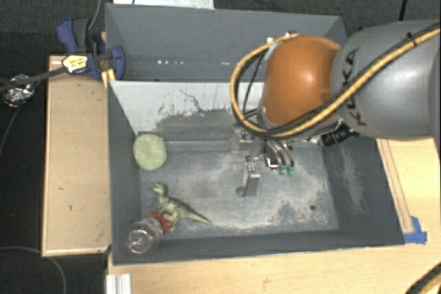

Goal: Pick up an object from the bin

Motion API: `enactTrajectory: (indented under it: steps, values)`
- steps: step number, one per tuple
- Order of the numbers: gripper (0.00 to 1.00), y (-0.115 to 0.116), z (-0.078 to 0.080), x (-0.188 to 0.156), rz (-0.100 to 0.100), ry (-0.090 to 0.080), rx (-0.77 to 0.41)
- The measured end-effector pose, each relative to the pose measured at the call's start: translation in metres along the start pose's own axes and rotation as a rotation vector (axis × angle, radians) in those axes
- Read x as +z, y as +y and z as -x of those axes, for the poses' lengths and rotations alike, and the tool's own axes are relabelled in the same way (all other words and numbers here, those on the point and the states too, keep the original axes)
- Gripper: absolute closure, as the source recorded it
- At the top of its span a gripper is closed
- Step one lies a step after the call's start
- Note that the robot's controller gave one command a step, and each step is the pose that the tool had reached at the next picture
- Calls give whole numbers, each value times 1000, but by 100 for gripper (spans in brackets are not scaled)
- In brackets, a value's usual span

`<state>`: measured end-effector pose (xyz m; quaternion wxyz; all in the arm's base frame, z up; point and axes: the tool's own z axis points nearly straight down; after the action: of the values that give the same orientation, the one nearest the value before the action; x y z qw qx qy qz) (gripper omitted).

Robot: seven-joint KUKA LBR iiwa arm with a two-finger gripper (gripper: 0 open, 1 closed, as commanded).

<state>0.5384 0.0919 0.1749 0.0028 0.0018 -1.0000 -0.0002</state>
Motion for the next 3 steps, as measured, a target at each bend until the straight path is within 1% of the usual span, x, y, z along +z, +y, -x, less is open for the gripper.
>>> enactTrajectory:
  steps: [1,2,3]
  values:
    - [0,-1,2,-5,1,-8,3]
    - [0,56,-12,67,1,-8,-84]
    - [0,78,-7,72,0,-1,-34]
